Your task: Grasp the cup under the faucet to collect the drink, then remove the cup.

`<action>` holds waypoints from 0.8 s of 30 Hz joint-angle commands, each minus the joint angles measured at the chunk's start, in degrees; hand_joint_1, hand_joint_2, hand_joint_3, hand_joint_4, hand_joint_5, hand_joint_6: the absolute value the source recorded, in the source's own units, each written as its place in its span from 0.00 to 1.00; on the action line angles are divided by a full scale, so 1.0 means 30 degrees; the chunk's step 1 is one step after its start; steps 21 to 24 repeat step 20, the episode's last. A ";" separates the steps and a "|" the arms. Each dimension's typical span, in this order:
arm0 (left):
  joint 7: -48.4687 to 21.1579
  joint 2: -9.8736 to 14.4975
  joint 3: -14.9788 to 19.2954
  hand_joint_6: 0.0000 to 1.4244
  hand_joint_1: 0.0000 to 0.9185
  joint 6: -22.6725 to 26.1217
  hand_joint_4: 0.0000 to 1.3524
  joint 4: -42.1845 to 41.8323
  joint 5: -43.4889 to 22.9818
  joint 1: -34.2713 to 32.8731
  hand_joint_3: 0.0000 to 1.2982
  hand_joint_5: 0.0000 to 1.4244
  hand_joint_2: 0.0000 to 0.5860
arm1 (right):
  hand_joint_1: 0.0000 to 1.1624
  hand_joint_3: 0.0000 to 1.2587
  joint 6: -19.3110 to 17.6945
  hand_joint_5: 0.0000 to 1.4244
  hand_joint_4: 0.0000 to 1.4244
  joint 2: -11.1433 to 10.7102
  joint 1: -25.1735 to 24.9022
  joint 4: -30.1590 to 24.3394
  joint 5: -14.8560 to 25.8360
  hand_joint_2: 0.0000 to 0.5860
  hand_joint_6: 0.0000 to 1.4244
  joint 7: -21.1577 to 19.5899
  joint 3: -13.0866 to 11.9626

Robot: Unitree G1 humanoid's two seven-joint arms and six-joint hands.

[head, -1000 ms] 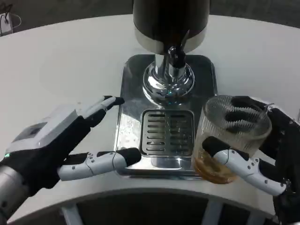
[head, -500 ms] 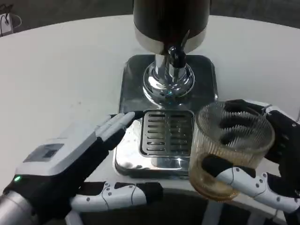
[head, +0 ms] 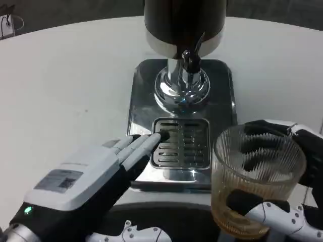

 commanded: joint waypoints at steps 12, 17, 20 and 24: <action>-0.0792 -0.0359 0.0513 0.00 0.00 0.0037 0.00 -0.0552 0.0192 0.0685 0.00 0.00 0.11 | 0.81 0.79 -0.0850 0.95 0.83 -0.0356 0.0242 -0.0739 0.0713 0.33 1.00 0.0520 -0.0304; -0.0939 -0.0386 0.0629 0.00 0.00 -0.0025 0.00 -0.0484 0.0130 0.0644 0.00 0.00 0.11 | 0.81 0.80 -0.0803 0.95 0.83 -0.0374 0.0292 -0.0806 0.0676 0.33 1.00 0.0541 -0.0288; -0.1015 -0.0404 0.0654 0.00 0.00 -0.0008 0.00 -0.0447 0.0073 0.0600 0.00 0.00 0.11 | 0.81 0.80 -0.0753 0.95 0.83 -0.0385 0.0285 -0.0838 0.0704 0.33 1.00 0.0550 -0.0335; -0.1015 -0.0404 0.0654 0.00 0.00 -0.0008 0.00 -0.0447 0.0073 0.0600 0.00 0.00 0.11 | 0.81 0.80 -0.0753 0.95 0.83 -0.0385 0.0285 -0.0838 0.0704 0.33 1.00 0.0550 -0.0335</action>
